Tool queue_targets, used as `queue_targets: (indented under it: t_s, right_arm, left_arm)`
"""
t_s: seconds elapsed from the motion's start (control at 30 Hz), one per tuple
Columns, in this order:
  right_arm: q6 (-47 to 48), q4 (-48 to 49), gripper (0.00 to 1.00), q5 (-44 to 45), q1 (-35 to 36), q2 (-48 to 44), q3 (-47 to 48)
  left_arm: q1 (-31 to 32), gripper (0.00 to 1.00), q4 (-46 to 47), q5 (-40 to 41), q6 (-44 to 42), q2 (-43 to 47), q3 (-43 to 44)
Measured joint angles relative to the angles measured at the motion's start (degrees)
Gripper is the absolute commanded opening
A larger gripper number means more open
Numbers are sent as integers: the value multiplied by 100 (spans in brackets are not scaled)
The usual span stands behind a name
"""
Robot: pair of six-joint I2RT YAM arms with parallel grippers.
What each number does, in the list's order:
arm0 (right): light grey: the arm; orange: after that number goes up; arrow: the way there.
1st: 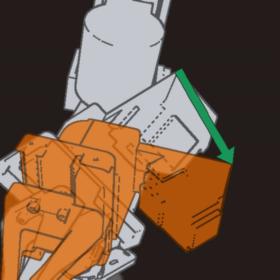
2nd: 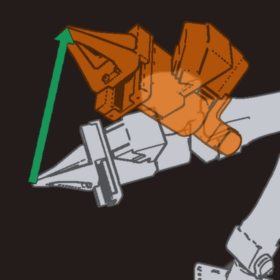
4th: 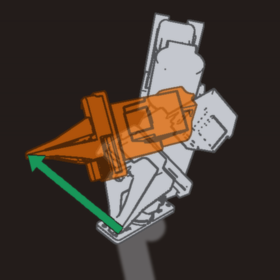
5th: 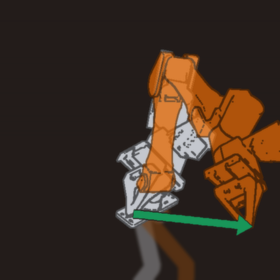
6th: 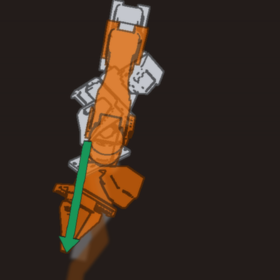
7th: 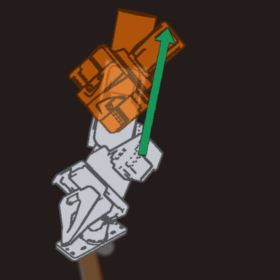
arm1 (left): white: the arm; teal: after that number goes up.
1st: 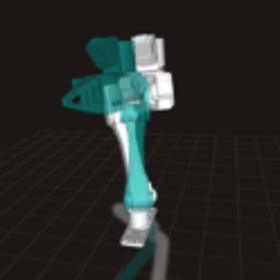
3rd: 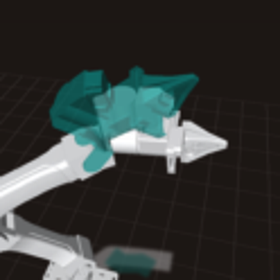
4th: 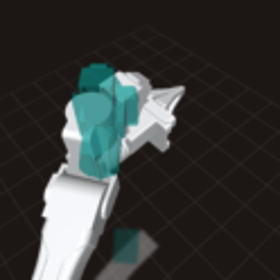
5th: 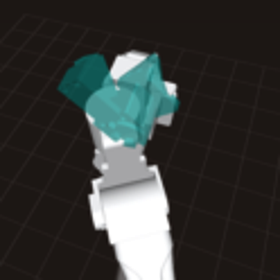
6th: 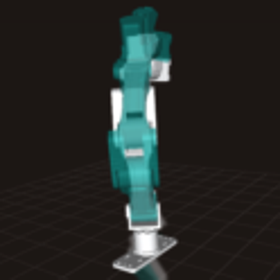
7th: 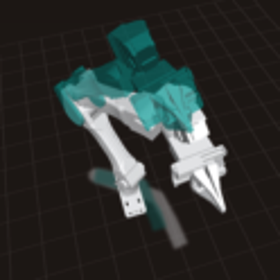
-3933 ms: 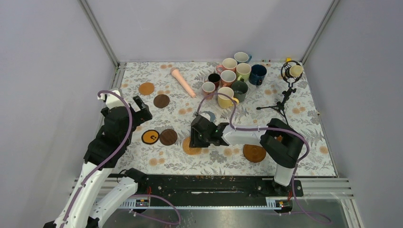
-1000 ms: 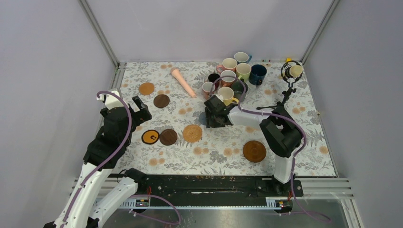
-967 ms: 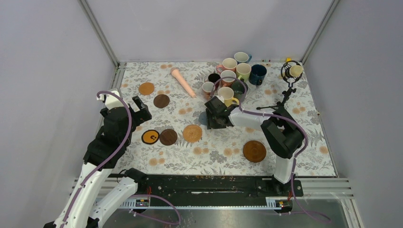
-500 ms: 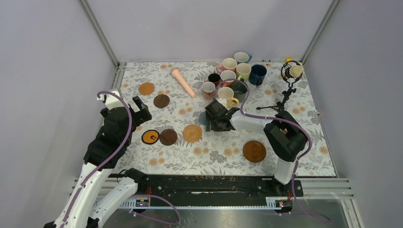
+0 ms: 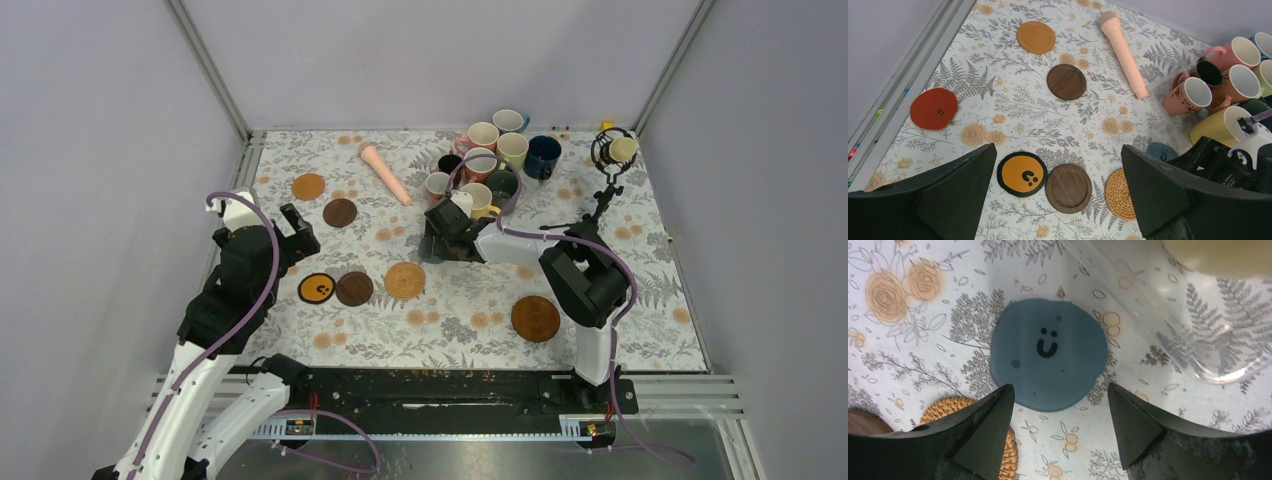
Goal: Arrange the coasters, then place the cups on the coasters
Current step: Move the coaster to the center of the board.
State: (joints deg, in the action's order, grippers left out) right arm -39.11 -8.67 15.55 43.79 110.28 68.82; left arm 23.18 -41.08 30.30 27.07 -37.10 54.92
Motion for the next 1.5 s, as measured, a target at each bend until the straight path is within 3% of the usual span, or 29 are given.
queue_targets:
  t_s: [0.37,1.5]
  right_arm:
    - [0,42,69,-151,-35,315,411]
    - [-199,-160,66,-1025,-28,1287,1856]
  left_arm:
    - [0,99,0,0,0,0,0]
    - [0,99,0,-31,2,0,0]
